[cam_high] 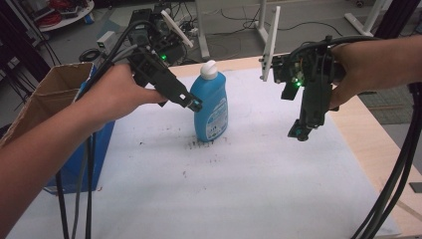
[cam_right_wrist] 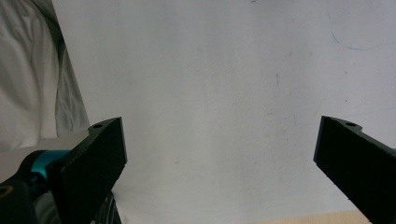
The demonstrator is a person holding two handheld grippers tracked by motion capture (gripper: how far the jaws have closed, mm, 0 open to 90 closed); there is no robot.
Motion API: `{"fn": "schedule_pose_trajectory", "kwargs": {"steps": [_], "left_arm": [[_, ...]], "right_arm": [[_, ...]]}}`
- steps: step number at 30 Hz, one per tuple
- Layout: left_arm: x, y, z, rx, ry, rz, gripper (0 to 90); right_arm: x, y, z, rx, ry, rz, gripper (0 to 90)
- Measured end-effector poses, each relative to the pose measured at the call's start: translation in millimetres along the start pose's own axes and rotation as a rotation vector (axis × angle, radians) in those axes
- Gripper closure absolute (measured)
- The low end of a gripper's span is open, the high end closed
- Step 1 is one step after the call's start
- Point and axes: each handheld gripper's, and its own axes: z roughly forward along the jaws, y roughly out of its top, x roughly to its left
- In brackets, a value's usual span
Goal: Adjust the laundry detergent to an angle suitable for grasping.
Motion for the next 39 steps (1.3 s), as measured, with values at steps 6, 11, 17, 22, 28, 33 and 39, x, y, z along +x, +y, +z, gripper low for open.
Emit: {"fn": "schedule_pose_trajectory", "kwargs": {"steps": [6, 11, 17, 22, 28, 33, 39], "left_arm": [[-1.4, 5.2, 11.6, -0.026, 0.001, 0.017, 1.7], [-3.1, 7.2, 21.3, -0.049, 0.002, 0.016, 1.7], [-2.6, 7.3, 33.9, -0.058, -0.01, 0.001, 1.7], [-3.6, 9.2, 41.7, -0.073, -0.004, 0.01, 1.7], [-4.0, 12.1, 50.6, -0.064, -0.001, -0.002, 1.7], [-4.4, 14.0, 56.9, -0.057, 0.006, -0.013, 2.0], [-3.0, 15.2, 63.2, -0.049, 0.015, -0.023, 4.1]], "right_arm": [[-0.9, 0.0, 0.1, -0.01, 0.001, -0.001, 1.8], [-2.7, -1.3, 0.5, -0.018, -0.005, -0.001, 1.8], [-4.2, -1.8, 2.2, -0.015, -0.002, 0.0, 1.8], [-5.9, -1.9, 2.8, -0.021, 0.0, -0.003, 1.8], [-8.1, -4.0, 3.6, -0.021, -0.001, 0.006, 1.9], [-8.0, -4.1, 3.5, -0.023, 0.001, 0.009, 1.8], [-8.8, -4.9, 5.2, -0.023, 0.004, -0.002, 1.8]]}}
